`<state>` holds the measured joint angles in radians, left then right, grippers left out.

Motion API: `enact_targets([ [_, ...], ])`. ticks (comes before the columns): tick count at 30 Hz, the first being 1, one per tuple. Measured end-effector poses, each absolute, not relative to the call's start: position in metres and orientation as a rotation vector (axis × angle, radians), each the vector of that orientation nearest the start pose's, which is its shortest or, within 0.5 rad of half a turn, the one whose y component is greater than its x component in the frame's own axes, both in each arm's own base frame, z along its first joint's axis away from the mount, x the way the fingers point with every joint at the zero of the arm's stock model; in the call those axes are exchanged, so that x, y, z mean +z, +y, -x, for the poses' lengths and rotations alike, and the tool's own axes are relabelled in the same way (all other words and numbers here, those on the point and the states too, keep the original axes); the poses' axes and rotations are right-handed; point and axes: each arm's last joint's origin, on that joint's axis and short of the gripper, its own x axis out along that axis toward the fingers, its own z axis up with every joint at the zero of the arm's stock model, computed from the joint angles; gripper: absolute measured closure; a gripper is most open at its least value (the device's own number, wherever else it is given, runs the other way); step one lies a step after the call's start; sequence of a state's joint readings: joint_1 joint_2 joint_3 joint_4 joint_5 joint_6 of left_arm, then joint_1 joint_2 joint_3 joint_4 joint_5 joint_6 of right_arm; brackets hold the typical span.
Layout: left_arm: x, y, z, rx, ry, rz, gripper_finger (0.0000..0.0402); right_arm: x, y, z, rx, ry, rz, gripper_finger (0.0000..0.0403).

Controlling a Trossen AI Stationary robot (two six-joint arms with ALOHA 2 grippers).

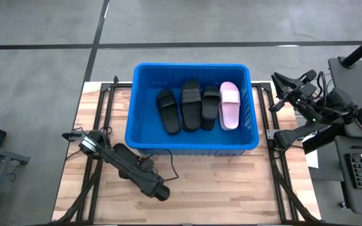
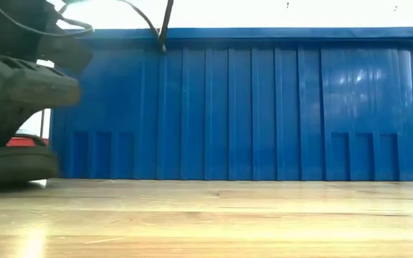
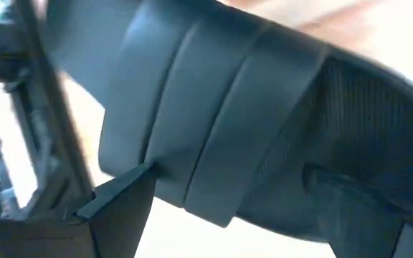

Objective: Pick and place slides into bin
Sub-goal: Put the black slide into the blue bin

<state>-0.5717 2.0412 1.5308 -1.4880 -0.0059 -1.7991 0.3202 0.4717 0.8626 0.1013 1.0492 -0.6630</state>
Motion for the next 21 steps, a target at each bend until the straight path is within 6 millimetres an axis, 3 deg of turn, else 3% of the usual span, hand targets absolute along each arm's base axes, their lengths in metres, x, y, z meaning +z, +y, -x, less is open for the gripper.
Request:
enact_targets([
  [11, 0.184, -0.182, -0.284, 1.389, 1.501, 0.559, 0.0068, 0.411, -0.005, -0.066, -0.802, -0.136, 0.309, 0.0359],
  [21, 0.168, -0.176, -0.272, 1.455, 1.545, 0.504, 0.0068, 0.411, -0.005, -0.066, -0.802, -0.135, 0.311, 0.0359],
])
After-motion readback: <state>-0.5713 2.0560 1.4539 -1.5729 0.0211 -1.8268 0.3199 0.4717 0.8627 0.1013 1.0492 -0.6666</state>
